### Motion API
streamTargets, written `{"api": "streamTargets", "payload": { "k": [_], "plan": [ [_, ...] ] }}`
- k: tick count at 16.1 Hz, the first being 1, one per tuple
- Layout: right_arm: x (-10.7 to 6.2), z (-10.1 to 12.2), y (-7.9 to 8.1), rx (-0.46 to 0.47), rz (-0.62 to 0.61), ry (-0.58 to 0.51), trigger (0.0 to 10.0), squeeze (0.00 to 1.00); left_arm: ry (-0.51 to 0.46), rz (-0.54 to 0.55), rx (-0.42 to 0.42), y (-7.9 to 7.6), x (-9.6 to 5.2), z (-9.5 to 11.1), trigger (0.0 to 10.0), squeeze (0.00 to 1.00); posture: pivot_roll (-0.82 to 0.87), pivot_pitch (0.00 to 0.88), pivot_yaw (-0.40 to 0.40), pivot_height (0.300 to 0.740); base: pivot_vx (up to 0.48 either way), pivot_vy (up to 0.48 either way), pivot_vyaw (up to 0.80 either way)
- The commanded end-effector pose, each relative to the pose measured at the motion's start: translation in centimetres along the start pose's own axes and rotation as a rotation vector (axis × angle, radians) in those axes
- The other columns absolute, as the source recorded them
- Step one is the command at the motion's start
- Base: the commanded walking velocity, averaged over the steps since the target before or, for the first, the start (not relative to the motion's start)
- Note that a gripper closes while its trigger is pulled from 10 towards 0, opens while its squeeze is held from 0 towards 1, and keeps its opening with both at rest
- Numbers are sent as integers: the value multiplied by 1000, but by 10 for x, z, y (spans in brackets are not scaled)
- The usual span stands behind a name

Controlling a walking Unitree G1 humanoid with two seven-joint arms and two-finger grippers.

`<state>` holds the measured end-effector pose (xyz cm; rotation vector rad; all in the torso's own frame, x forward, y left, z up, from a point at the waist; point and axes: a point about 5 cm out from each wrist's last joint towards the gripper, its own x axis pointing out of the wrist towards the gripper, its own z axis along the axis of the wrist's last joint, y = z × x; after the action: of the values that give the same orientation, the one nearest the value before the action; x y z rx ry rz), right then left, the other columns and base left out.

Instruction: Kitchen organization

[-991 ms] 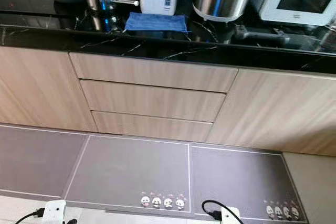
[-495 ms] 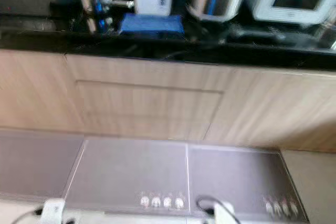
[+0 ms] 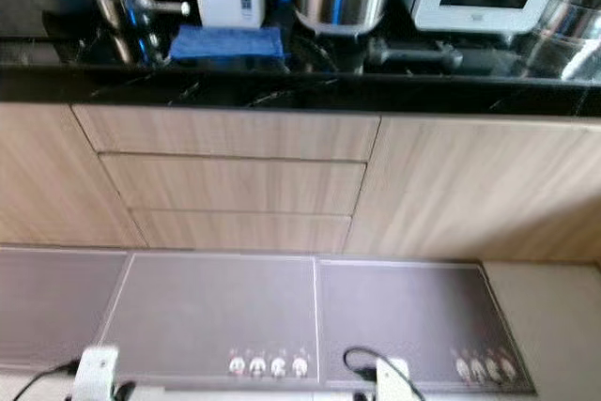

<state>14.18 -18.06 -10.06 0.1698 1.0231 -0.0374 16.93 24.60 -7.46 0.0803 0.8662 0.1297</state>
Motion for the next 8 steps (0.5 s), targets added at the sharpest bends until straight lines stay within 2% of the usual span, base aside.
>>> {"api": "streamTargets", "payload": {
  "k": [1,8],
  "plan": [
    [0,0,0,1,-1,-3,10000,0,42,-5,16,2,-3,-11,10000,0,18,0,-39,740,0,-368,0],
    [1,4,1,21,-5,-19,10000,0,68,-17,16,1,-5,-18,10000,0,14,0,-43,740,0,-380,0]
  ]
}}
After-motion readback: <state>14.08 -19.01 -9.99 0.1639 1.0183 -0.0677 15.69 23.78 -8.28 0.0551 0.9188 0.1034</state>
